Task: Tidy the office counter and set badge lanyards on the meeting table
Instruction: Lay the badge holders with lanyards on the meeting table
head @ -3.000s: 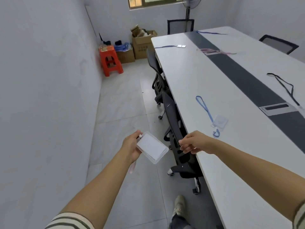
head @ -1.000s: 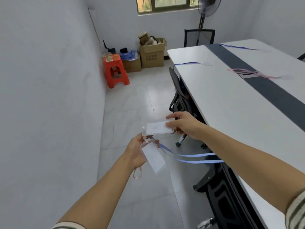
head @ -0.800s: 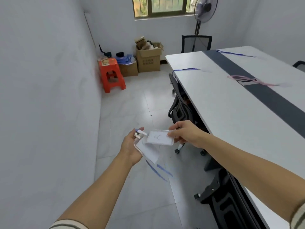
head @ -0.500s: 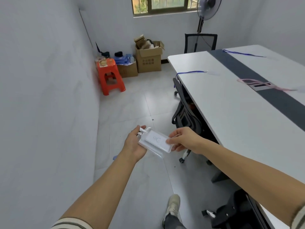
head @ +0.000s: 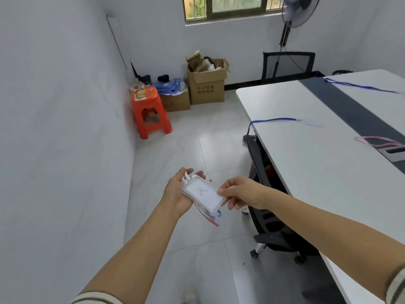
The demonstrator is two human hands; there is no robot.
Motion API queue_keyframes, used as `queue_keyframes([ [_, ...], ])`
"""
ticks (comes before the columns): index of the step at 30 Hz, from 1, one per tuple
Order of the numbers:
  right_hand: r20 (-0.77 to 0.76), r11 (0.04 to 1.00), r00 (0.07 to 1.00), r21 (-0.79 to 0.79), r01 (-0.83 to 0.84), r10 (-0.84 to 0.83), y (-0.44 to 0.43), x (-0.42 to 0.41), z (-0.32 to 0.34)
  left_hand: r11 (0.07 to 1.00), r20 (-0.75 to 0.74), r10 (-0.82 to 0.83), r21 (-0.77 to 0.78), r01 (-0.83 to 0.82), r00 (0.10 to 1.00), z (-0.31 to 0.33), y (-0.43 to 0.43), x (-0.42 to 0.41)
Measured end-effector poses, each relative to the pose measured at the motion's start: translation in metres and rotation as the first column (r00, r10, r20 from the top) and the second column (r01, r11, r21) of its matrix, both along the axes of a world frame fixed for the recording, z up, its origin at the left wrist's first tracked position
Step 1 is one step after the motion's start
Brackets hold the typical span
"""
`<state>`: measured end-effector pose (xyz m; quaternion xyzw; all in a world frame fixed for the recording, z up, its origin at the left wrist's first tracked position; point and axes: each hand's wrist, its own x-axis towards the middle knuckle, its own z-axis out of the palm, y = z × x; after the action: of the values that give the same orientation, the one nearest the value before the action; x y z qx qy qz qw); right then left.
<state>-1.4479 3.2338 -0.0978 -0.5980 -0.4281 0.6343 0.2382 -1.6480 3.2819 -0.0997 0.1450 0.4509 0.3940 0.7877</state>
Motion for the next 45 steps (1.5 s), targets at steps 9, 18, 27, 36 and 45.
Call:
queue_keyframes([
  [9, 0.077, 0.988, 0.986, -0.019, 0.152, -0.15, 0.15, 0.061, -0.024, 0.991, -0.045, -0.089, -0.103, 0.084, 0.995, -0.013, 0.183, 0.06],
  [18, 0.267, 0.8, 0.766, 0.035, 0.599, -0.585, 0.278, 0.16, -0.026, 0.931, -0.121, -0.365, -0.07, 0.359, 0.923, 0.006, 0.372, 0.129],
  [27, 0.393, 0.664, 0.6, 0.037, 0.747, -0.697, 0.31, 0.263, -0.045, 0.812, -0.185, -0.582, -0.08, 0.578, 0.792, -0.006, 0.448, 0.238],
  [36, 0.486, 0.447, 0.381, 0.023, 0.894, -0.786, 0.35, 0.405, -0.09, 0.704, -0.243, -0.703, -0.106, 0.702, 0.668, -0.022, 0.522, 0.379],
  [45, 0.719, 0.429, 0.273, 0.039, 0.902, -0.639, 0.38, 0.496, -0.128, 0.612, -0.268, -0.789, -0.268, 0.744, 0.553, -0.071, 0.556, 0.458],
])
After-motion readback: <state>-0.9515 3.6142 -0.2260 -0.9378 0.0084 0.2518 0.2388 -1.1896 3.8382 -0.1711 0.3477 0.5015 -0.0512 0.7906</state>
